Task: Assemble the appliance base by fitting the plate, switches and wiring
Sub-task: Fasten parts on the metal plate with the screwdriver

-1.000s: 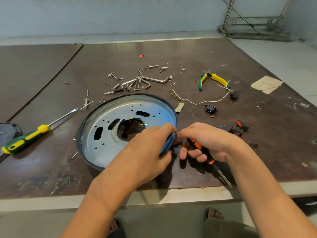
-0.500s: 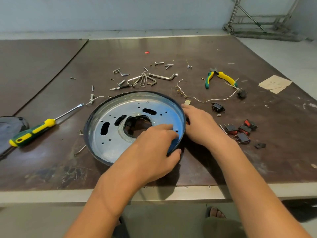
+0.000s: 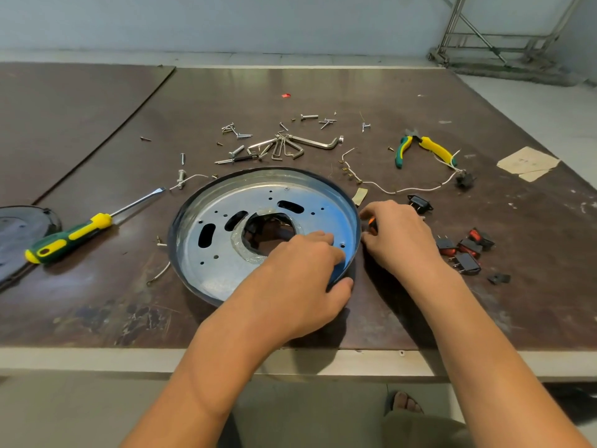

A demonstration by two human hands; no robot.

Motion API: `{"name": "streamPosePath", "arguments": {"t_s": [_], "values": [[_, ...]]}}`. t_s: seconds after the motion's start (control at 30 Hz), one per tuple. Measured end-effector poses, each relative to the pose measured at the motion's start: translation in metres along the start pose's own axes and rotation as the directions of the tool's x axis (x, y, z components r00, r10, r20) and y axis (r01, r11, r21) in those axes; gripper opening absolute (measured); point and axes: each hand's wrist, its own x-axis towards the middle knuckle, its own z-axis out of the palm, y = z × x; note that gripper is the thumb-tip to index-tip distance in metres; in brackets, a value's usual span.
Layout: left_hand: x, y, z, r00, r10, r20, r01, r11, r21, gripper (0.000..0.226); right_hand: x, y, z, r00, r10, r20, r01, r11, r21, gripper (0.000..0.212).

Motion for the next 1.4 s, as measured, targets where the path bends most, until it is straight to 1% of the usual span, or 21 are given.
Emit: {"name": "streamPosePath", "arguments": {"t_s": [0.07, 0.1, 0.2, 0.27, 0.37, 0.4, 0.57, 0.6, 0.7, 0.77, 0.87, 1.1, 1.2, 1.3, 1.33, 1.4], "values": [[0.0, -0.001, 0.0, 1.0, 0.003, 0.004, -0.003, 1.0, 0.003, 0.038, -0.001, 0.0, -0.004, 0.999, -0.033, 0.008, 0.033, 0.999, 0.037, 0.042], [0.0, -0.001, 0.0, 1.0, 0.005, 0.007, -0.005, 1.0, 0.0, 0.039, -0.002, 0.001, -0.009, 0.999, -0.048, -0.006, 0.048, 0.996, 0.078, 0.044], [0.001, -0.001, 0.0, 1.0, 0.003, 0.008, -0.003, 1.0, -0.006, 0.039, -0.003, 0.004, -0.031, 0.994, -0.096, -0.051, 0.106, 0.958, 0.266, 0.035], [0.001, -0.002, 0.001, 1.0, 0.003, 0.005, -0.003, 1.0, 0.003, 0.04, -0.007, 0.005, -0.043, 0.99, -0.134, -0.038, 0.137, 0.887, 0.44, 0.024], [0.002, -0.002, 0.0, 1.0, 0.006, 0.007, -0.006, 1.0, 0.022, 0.043, -0.017, 0.0, -0.052, 0.987, -0.158, -0.029, 0.135, 0.721, 0.68, 0.017], [0.002, -0.002, 0.0, 1.0, 0.004, 0.008, -0.004, 1.0, 0.021, 0.043, -0.02, -0.003, -0.053, 0.986, -0.168, -0.02, 0.13, 0.681, 0.72, 0.015], [0.001, -0.001, 0.0, 1.0, 0.013, 0.01, -0.013, 1.0, -0.016, 0.038, -0.024, -0.009, -0.057, 0.967, -0.252, 0.032, 0.117, 0.557, 0.822, 0.009], [0.001, -0.001, 0.0, 1.0, 0.013, 0.011, -0.012, 1.0, -0.019, 0.039, -0.024, -0.011, -0.056, 0.962, -0.272, 0.039, 0.126, 0.565, 0.816, 0.008], [0.001, -0.001, 0.0, 1.0, 0.024, 0.01, -0.024, 1.0, -0.01, 0.041, -0.023, -0.014, -0.049, 0.954, -0.296, 0.043, 0.175, 0.669, 0.722, 0.009], [0.002, -0.002, 0.0, 1.0, 0.03, 0.009, -0.03, 1.0, -0.008, 0.039, -0.021, -0.014, -0.044, 0.961, -0.276, 0.006, 0.202, 0.72, 0.664, 0.013], [0.002, -0.002, 0.001, 1.0, 0.028, 0.0, -0.028, 1.0, -0.012, 0.037, -0.019, -0.012, -0.042, 0.955, -0.294, -0.048, 0.268, 0.777, 0.569, 0.018], [0.003, -0.004, 0.003, 0.999, 0.043, -0.009, -0.043, 0.999, 0.005, 0.038, -0.019, -0.012, -0.041, 0.941, -0.332, -0.071, 0.326, 0.823, 0.466, 0.011], [0.003, -0.003, 0.003, 0.999, 0.047, -0.001, -0.047, 0.999, -0.004, 0.036, -0.02, -0.013, -0.043, 0.932, -0.36, -0.039, 0.338, 0.828, 0.447, 0.009], [0.003, -0.004, 0.003, 0.999, 0.053, 0.002, -0.053, 0.998, -0.018, 0.032, -0.02, -0.012, -0.046, 0.906, -0.424, -0.004, 0.391, 0.832, 0.394, 0.008], [0.003, -0.004, 0.002, 0.998, 0.055, 0.003, -0.055, 0.998, -0.026, 0.032, -0.021, -0.012, -0.047, 0.897, -0.442, 0.014, 0.407, 0.837, 0.365, 0.01], [0.003, -0.005, 0.003, 0.998, 0.06, 0.003, -0.059, 0.997, -0.039, 0.03, -0.021, -0.012, -0.047, 0.881, -0.469, 0.054, 0.43, 0.845, 0.318, 0.02]]}}
